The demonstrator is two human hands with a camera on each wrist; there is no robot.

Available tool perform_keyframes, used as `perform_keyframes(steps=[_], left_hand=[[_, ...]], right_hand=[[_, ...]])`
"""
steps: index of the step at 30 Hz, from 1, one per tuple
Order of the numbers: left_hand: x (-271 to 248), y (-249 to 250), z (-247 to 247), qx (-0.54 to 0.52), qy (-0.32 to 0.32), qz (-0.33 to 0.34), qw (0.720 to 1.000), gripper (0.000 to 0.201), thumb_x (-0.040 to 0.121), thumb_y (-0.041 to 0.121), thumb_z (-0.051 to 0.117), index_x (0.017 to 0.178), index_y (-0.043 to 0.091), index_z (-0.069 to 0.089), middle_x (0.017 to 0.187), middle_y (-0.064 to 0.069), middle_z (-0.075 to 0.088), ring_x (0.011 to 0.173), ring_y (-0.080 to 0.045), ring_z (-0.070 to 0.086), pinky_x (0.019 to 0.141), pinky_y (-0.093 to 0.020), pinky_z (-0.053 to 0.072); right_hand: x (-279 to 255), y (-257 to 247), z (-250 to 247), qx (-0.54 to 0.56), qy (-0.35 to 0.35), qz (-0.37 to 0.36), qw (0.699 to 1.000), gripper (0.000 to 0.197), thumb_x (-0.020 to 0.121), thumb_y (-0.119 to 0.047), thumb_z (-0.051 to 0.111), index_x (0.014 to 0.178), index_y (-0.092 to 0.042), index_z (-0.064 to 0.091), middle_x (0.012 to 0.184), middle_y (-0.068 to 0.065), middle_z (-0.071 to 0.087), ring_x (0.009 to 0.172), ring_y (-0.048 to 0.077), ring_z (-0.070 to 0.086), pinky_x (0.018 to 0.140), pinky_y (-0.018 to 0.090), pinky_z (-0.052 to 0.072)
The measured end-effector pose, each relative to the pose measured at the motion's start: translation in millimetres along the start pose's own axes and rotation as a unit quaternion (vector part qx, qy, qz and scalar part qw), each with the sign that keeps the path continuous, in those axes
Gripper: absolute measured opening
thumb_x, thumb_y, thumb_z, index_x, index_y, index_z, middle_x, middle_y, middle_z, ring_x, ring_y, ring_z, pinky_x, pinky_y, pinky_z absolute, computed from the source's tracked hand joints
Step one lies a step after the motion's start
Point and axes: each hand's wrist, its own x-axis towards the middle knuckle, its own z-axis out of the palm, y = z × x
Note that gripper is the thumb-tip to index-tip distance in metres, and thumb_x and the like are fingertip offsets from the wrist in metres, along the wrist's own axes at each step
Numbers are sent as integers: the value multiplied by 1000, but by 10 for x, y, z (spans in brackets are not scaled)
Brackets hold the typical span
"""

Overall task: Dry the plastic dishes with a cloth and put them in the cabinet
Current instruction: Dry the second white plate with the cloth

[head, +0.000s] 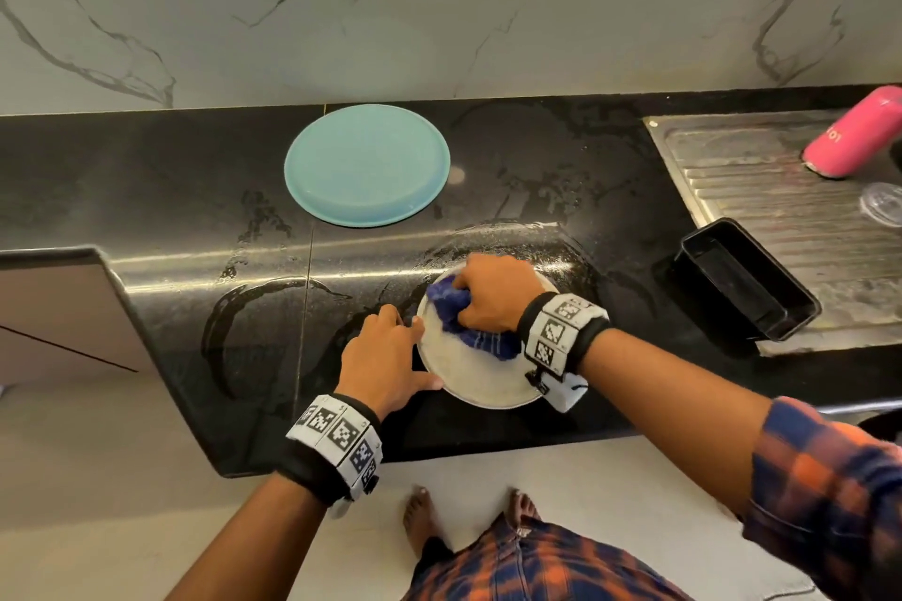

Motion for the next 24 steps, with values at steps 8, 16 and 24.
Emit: perform_keyframes(steps=[8, 16, 24], left_hand=[[29, 134, -73, 82, -9, -11, 997, 73, 72, 65, 74, 132, 28, 55, 124, -3, 45, 120, -24, 43, 92, -39, 47], [22, 314, -104, 125, 2, -6, 992, 62, 82, 64, 65, 127, 22, 57, 125, -4, 49, 119, -23, 45, 88, -37, 46], [-21, 350, -74, 150, -1, -1, 989, 58, 87, 62, 60, 131, 23, 55, 125, -4, 52, 119, -24, 47, 85, -36, 45]], right_hand=[[-257, 36, 109, -19, -58, -122, 991, 28, 76, -49, 69, 99, -35, 74, 85, -7, 43, 72, 17, 48, 60, 31, 37], [-160, 193, -19, -29, -42, -76, 996, 34, 74, -36, 73, 108, -37, 73, 91, -6, 45, 88, 22, 56, 67, 33, 42], [-377, 514, 2, -13, -60, -54, 997, 38, 74, -33, 69, 111, -41, 69, 96, -5, 46, 90, 25, 58, 67, 37, 48]])
